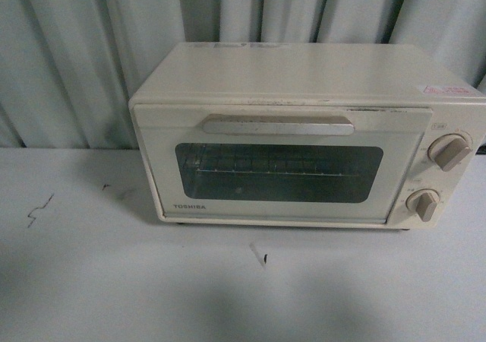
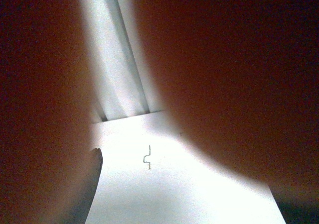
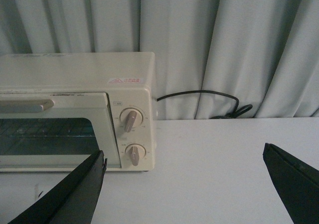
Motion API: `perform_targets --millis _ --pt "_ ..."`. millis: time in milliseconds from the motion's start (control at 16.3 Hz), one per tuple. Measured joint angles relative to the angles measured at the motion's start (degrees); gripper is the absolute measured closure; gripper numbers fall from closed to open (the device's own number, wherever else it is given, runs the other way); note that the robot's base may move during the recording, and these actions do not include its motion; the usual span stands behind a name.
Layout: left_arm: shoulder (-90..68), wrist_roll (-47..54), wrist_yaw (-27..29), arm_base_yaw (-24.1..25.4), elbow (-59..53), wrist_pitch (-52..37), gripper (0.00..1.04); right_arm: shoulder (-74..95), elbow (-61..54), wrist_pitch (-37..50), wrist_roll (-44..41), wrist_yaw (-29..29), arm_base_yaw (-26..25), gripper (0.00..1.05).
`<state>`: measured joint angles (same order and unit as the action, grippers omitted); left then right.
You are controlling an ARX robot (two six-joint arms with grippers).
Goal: Open oven
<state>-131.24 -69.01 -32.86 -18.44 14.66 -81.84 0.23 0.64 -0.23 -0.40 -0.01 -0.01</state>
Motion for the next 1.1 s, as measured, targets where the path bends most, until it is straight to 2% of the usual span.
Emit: perform_targets --millis 1104 --pt "0.00 0.00 0.00 0.00 0.00 0.00 0.07 0.00 0.00 0.00 0.00 -0.02 0.00 0.07"
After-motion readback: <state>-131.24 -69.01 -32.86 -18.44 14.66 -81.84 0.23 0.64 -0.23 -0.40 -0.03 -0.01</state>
